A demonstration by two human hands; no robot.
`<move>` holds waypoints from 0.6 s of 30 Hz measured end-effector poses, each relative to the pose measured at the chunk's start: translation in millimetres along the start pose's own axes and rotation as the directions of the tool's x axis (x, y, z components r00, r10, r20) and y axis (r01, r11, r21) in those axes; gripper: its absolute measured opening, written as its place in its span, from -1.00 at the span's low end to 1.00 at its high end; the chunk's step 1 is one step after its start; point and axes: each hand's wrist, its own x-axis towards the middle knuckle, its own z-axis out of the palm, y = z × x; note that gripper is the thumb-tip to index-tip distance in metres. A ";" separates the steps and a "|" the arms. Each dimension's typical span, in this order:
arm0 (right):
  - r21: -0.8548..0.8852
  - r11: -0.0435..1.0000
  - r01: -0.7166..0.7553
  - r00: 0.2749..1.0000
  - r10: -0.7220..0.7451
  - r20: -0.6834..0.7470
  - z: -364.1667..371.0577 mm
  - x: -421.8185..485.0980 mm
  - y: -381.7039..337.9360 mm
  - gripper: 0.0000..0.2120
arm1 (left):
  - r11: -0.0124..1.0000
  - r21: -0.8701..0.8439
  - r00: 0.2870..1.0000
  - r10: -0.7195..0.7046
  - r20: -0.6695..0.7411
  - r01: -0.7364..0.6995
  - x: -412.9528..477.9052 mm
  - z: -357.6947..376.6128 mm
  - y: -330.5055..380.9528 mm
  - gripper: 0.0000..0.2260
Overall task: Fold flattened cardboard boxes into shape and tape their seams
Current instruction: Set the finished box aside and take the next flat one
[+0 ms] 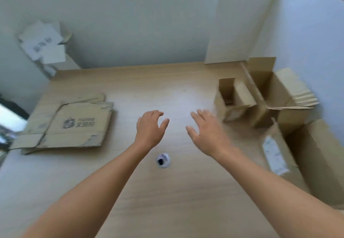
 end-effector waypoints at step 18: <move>0.582 0.769 -0.265 0.964 0.215 0.155 208.7 133.5 -304.6 -0.26 | 0.709 0.040 0.710 -0.702 -0.055 0.704 0.6 -196.2 -400.1 0.00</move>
